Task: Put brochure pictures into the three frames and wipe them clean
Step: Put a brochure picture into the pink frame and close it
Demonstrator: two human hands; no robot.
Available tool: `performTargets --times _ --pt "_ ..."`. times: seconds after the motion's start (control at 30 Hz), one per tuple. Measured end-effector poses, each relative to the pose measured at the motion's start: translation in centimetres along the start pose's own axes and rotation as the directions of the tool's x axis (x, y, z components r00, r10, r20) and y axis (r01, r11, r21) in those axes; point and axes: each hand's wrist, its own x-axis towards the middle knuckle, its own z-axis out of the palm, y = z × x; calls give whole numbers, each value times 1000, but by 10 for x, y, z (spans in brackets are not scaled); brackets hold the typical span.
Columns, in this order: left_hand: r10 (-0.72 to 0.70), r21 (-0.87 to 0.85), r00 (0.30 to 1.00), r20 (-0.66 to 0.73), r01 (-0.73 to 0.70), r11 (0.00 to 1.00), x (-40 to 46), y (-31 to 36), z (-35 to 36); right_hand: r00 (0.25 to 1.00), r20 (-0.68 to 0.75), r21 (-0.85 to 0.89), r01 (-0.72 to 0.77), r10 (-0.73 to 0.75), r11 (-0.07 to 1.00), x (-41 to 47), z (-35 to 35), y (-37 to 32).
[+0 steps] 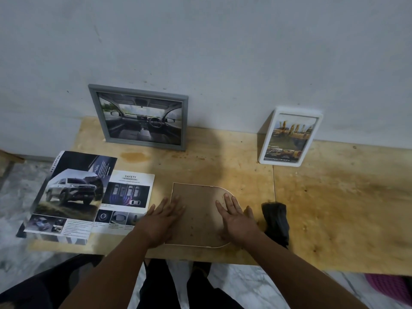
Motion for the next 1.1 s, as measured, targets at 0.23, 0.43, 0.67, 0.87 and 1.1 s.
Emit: performTargets --times 0.23,0.43,0.67,0.87,1.1 --pt "-98 3 994 44 98 995 -7 26 -21 998 -52 129 52 -45 990 -10 -8 -1" --pt "-269 -290 951 -155 217 932 -27 46 1 884 -351 594 -44 307 804 -36 -5 6" --pt "-260 -496 928 -266 99 863 -41 67 34 887 43 997 -68 459 39 -50 20 13" --pt "-198 -311 825 -529 29 950 -46 70 19 917 52 967 52 395 -249 -69 3 23" --pt "-144 -206 587 -797 -39 978 -38 70 -40 736 -157 987 88 658 137 -78 -33 70"
